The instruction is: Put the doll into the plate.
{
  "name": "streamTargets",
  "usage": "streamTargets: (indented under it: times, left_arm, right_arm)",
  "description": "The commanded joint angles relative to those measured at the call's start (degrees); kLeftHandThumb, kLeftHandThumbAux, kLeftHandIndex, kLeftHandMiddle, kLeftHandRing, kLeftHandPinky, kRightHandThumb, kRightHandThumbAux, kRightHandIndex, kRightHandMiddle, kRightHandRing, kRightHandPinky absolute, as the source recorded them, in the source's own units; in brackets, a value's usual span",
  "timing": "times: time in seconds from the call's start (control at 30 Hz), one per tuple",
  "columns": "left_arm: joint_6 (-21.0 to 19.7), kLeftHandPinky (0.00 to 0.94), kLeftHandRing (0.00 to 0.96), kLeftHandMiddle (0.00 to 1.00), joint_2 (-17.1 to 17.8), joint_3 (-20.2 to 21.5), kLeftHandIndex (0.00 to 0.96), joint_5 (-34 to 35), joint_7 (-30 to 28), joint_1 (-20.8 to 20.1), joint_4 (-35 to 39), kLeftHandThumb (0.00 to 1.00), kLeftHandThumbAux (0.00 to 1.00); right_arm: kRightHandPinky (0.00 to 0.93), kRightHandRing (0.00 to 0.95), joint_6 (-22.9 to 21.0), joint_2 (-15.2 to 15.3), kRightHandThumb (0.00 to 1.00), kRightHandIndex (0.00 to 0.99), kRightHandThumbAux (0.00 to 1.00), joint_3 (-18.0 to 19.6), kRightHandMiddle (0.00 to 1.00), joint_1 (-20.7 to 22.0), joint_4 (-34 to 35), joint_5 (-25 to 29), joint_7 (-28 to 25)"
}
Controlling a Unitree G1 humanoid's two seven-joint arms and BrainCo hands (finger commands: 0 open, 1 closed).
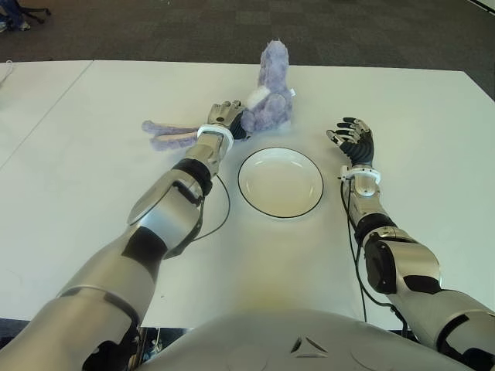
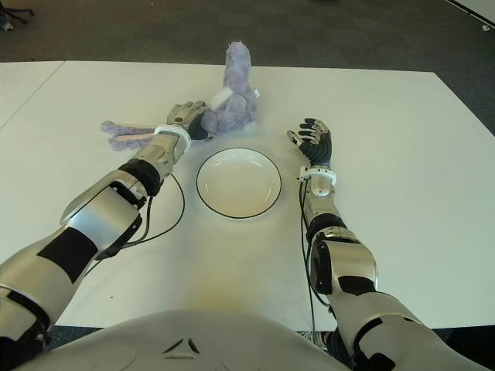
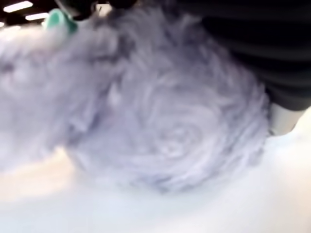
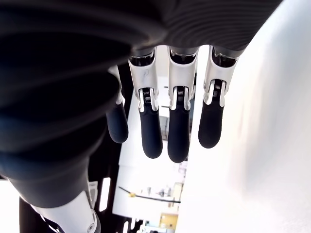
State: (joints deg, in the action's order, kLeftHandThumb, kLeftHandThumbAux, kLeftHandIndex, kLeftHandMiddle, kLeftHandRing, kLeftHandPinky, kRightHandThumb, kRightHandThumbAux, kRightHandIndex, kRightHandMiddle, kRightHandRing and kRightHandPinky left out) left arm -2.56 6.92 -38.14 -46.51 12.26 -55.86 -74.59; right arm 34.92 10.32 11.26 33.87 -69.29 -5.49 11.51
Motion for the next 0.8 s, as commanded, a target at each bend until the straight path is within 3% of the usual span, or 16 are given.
streamTargets:
  times: [0.03, 0.07, 0.1, 0.13, 0.17, 0.23, 0.47, 0.8]
  left_arm:
    - [-1.32, 0.531, 0.438, 0.377, -0.40, -5.88, 0.423, -5.47, -4.59, 10.09, -6.48, 0.695, 0.688]
    - [-1.31, 0.614, 0.572, 0.509, -0.24, -5.75, 0.427, -5.35, -3.55, 10.45, -6.50, 0.705, 0.692]
    - [-1.30, 0.694, 0.635, 0.586, -0.11, -5.65, 0.432, -5.25, -2.80, 10.70, -6.51, 0.713, 0.692]
    - [-1.22, 0.707, 0.646, 0.599, 0.00, -5.34, 0.433, -5.01, -1.27, 10.89, -6.47, 0.714, 0.692]
    - [-1.17, 0.787, 0.707, 0.672, 0.07, -5.13, 0.437, -4.83, -0.28, 10.97, -6.44, 0.722, 0.692]
    - [-0.98, 0.816, 0.742, 0.716, 0.23, -4.96, 0.440, -4.57, 1.31, 10.97, -6.37, 0.727, 0.693]
    - [0.19, 0.830, 0.793, 0.782, 1.30, -5.58, 0.441, -4.38, 4.13, 10.12, -6.21, 0.736, 0.695]
    - [5.55, 0.842, 0.817, 0.806, 7.63, -6.88, 0.442, -5.11, 9.18, 5.96, -4.71, 0.742, 0.696]
  right_arm:
    - [0.358, 0.360, -4.92, -4.58, 0.212, 0.271, 0.811, -0.99, 0.345, -14.00, -7.94, -0.85, 0.09]
    - [0.358, 0.361, -4.87, -4.62, 0.212, 0.271, 0.811, -1.00, 0.346, -14.02, -7.91, -0.85, 0.17]
    - [0.357, 0.361, -4.81, -4.67, 0.212, 0.268, 0.812, -1.02, 0.346, -14.04, -7.89, -0.85, 0.24]
    - [0.357, 0.361, -4.73, -4.75, 0.213, 0.268, 0.812, -1.05, 0.346, -14.05, -7.84, -0.87, 0.39]
    - [0.360, 0.363, -4.67, -4.83, 0.216, 0.266, 0.814, -1.10, 0.346, -14.07, -7.81, -0.90, 0.53]
    - [0.361, 0.364, -4.63, -4.92, 0.220, 0.265, 0.813, -1.13, 0.346, -14.09, -7.78, -0.89, 0.66]
    - [0.356, 0.359, -4.63, -5.26, 0.227, 0.261, 0.809, -1.11, 0.343, -14.14, -7.73, -0.71, 0.57]
    - [0.361, 0.364, -4.58, -5.89, 0.249, 0.275, 0.814, -0.82, 0.345, -13.95, -7.81, -0.43, 0.78]
